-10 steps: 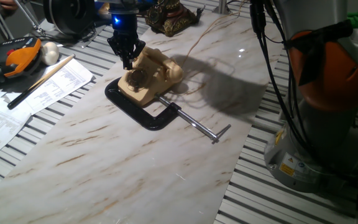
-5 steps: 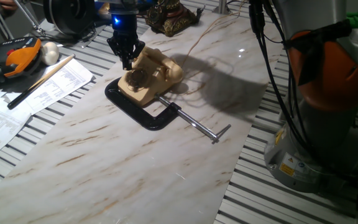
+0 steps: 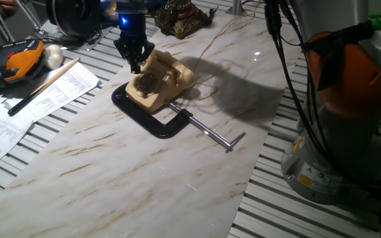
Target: Dial a number on an old rotary phone
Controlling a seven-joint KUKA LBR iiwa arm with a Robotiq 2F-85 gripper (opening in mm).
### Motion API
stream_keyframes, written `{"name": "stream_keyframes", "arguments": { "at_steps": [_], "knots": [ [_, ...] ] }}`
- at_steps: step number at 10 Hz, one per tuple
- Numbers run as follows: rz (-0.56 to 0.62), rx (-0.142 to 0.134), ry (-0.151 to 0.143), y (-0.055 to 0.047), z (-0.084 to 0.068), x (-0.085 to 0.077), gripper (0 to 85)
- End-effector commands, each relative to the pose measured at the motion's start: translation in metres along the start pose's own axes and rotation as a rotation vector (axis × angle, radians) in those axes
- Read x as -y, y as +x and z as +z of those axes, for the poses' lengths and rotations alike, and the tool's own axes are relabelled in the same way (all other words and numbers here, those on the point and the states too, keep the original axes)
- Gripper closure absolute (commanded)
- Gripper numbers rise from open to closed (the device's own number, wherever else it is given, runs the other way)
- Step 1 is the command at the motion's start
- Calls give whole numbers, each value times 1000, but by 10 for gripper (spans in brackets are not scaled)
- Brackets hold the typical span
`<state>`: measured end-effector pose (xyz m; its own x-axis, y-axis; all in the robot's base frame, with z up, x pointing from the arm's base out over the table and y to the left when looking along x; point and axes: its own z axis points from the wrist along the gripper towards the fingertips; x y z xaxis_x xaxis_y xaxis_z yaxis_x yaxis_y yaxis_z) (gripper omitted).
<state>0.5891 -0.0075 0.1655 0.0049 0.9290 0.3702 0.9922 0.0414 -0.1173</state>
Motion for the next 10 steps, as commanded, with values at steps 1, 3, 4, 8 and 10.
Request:
{"name": "stream_keyframes", "arguments": {
  "at_steps": [1,3,4,8,10],
  "knots": [
    [1,-8,2,1,-1,0,850],
    [2,-11,4,6,-1,2,850],
    [1,-26,4,7,-1,3,850],
    [-9,-43,11,7,-1,3,850],
    [-7,-55,15,6,-1,3,850]
  ]
}}
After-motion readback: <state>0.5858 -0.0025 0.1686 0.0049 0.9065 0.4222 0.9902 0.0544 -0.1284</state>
